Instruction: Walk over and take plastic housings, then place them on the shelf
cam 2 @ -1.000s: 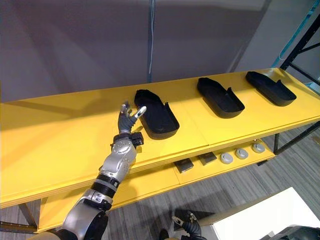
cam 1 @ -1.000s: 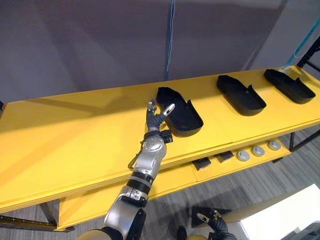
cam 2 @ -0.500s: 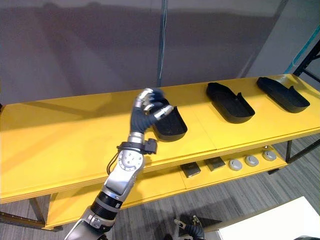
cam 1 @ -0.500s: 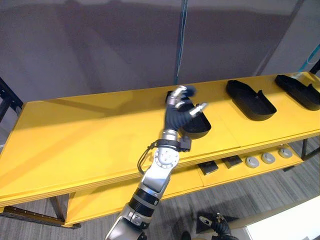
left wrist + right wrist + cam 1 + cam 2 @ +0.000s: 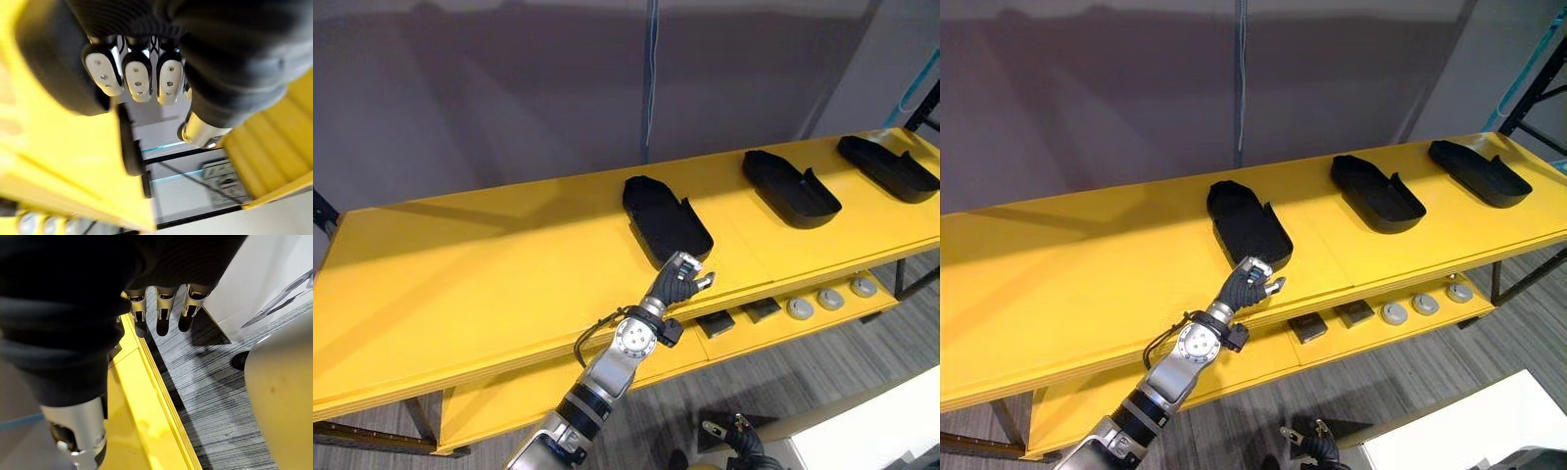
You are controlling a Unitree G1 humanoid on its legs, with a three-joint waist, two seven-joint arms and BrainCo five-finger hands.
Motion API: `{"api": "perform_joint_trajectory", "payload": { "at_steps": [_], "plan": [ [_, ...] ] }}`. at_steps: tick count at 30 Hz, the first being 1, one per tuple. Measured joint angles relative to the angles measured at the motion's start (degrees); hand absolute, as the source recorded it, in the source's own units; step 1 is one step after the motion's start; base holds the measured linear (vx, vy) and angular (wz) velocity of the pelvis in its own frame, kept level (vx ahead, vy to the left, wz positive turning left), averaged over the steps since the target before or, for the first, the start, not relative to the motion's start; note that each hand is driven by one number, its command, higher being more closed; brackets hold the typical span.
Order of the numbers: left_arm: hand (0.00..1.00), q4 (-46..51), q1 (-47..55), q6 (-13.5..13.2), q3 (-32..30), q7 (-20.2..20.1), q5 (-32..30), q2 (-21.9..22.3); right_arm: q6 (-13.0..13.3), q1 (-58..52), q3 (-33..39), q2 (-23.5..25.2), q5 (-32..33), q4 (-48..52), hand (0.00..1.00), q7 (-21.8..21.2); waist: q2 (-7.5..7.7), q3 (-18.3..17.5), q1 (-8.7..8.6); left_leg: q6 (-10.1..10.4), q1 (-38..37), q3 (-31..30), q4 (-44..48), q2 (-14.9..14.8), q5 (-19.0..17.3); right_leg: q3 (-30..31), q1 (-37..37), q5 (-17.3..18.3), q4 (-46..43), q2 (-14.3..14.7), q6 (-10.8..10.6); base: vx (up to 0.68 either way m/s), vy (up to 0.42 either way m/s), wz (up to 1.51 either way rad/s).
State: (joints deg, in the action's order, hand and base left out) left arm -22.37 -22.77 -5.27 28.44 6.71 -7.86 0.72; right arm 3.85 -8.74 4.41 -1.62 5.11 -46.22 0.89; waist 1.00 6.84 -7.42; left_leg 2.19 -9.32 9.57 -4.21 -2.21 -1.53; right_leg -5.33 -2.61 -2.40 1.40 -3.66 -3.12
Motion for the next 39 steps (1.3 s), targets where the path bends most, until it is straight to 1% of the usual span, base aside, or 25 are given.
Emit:
{"api": "perform_joint_trajectory", "payload": {
  "at_steps": [4,5,10,13,16,19,22,25,31,34,37,39],
  "plan": [
    [1.0,-4.8,-1.1,1.2,0.0,0.0,-1.0,-0.7,0.0,0.5,0.0,0.0,0.0,-0.2,0.0,0.0,0.09,0.5,-0.53,0.0,0.3,0.7,-0.1,-0.2,0.0,0.1,0.7,-0.1,0.1,0.3,0.2,0.0,-0.018,-0.06],
    [1.0,-6.1,-2.0,1.5,0.0,0.1,-1.7,-1.0,0.0,1.2,0.0,0.0,0.0,-0.7,0.0,0.0,0.09,0.8,-0.92,0.1,0.3,0.7,-0.2,-0.3,-0.1,0.2,0.7,-0.1,0.1,0.4,0.2,-0.01,-0.017,-0.03],
    [1.0,-9.1,-7.7,1.6,-1.8,0.7,-2.8,-0.9,0.0,2.8,0.0,-0.1,0.0,-1.1,0.0,0.1,0.1,3.0,-1.6,0.1,0.9,1.3,-0.1,-0.3,-0.1,0.7,1.6,-0.4,0.1,0.4,0.4,-0.03,-0.008,-0.07],
    [1.0,-10.4,-10.3,1.5,-3.2,2.1,-2.9,-0.7,0.0,3.6,-0.1,-0.3,0.0,-1.3,0.0,0.1,0.11,4.2,-1.94,0.2,1.5,1.4,-0.1,-0.4,-0.1,1.2,2.4,-0.4,0.1,0.5,0.4,-0.04,-0.013,-0.02],
    [1.0,-11.5,-12.6,1.6,-5.5,3.2,-3.1,-0.8,0.0,4.2,-0.1,-0.3,0.0,-1.0,0.0,0.3,0.08,5.1,-3.0,0.2,2.0,1.9,0.0,-0.4,-0.1,1.5,2.9,-0.5,0.1,0.5,0.4,-0.01,-0.003,-0.06],
    [1.0,-12.1,-14.6,2.0,-6.9,4.4,-3.1,-0.8,0.0,4.4,-0.1,-0.3,0.0,-0.4,0.0,0.4,0.0,6.1,-3.03,0.5,1.8,2.7,0.0,-0.4,-0.3,1.9,3.1,-0.5,0.1,0.6,0.4,-0.01,-0.002,-0.11],
    [1.0,-12.3,-15.2,2.3,-7.0,4.8,-4.0,-0.8,0.0,4.4,-0.1,-0.3,0.0,-0.3,0.0,0.4,-0.03,6.2,-3.05,0.9,2.0,2.8,0.2,-0.5,-0.6,2.0,3.2,-0.5,0.1,0.6,0.4,0.0,-0.002,-0.02],
    [1.0,-12.3,-15.2,2.3,-9.0,5.4,-4.7,-0.5,0.0,4.4,-0.1,-0.3,0.0,-0.2,0.0,0.4,-0.1,6.5,-3.15,1.1,2.0,3.0,0.6,-0.5,-0.7,2.3,3.2,-0.5,0.0,0.6,0.4,-0.02,-0.005,-0.03],
    [1.0,-12.3,-15.1,3.1,-9.0,5.6,-4.7,-0.6,0.1,4.4,0.0,-0.3,0.0,-0.2,0.0,0.4,-0.35,6.6,-3.18,1.1,2.0,2.6,1.2,-0.6,-0.8,2.0,2.9,-0.5,-0.3,0.5,0.4,-0.05,-0.012,0.03],
    [1.0,-8.6,-12.9,3.3,-8.8,5.7,-4.6,-0.6,0.1,4.4,0.0,-0.3,0.0,0.2,0.0,0.4,-0.67,6.8,-3.51,1.1,2.0,2.2,1.5,-0.6,-0.8,1.7,2.7,-0.5,-0.4,0.5,0.4,-0.06,-0.011,0.06],
    [1.0,-0.4,-9.1,3.2,-8.7,5.9,-3.9,-0.5,0.7,4.4,0.0,-0.3,0.0,0.2,0.0,0.4,-0.91,6.9,-3.64,1.1,2.0,1.9,1.7,-0.6,-0.8,1.4,2.5,-0.5,-0.5,0.5,0.4,-0.04,-0.01,0.04],
    [1.0,5.4,-7.7,2.8,-8.7,6.8,-3.2,-0.5,0.9,4.3,0.0,-0.5,0.0,0.2,0.0,0.5,-1.02,6.9,-3.3,1.1,2.2,1.3,1.6,-0.6,-0.8,1.3,2.4,-0.4,-0.5,0.4,0.4,-0.03,-0.008,0.08]
  ]
}}
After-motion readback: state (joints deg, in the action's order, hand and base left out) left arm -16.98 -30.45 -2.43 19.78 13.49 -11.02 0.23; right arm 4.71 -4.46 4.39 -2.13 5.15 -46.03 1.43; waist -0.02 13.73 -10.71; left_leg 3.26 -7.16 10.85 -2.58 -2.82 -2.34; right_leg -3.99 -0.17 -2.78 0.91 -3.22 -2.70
